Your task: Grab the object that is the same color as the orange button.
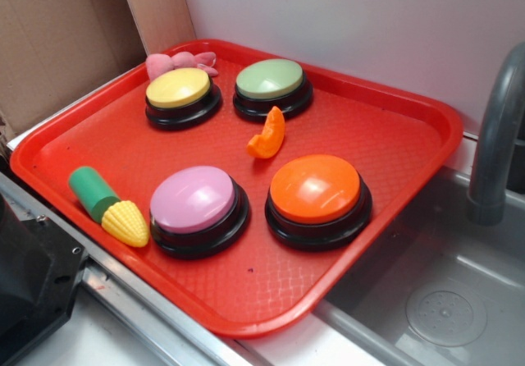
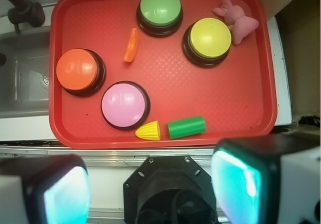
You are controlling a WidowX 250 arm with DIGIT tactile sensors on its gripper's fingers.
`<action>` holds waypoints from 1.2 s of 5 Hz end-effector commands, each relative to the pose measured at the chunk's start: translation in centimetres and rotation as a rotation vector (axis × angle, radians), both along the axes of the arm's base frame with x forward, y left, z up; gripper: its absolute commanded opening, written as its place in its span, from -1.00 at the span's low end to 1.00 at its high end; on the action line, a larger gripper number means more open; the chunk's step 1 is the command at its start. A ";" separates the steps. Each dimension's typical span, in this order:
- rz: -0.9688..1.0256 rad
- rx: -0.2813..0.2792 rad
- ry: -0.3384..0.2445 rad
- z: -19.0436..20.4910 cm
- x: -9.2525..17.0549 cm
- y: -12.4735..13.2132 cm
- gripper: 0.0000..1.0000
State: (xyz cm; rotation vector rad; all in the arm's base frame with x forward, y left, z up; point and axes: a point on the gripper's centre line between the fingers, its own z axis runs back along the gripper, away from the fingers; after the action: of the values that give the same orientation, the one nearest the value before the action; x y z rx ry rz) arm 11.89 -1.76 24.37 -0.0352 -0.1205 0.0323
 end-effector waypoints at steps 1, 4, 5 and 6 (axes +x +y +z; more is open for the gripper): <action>0.000 0.000 0.000 0.0 0.0 0.0 1.00; 0.382 -0.042 -0.152 -6.0 6.7 -2.6 1.00; 0.458 -0.131 -0.103 -9.6 9.2 -2.4 1.00; 0.510 -0.114 -0.108 -12.6 11.3 -2.1 1.00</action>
State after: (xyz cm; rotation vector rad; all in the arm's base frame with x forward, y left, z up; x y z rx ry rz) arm 22.72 -3.99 10.77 -0.1039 -0.1949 0.5516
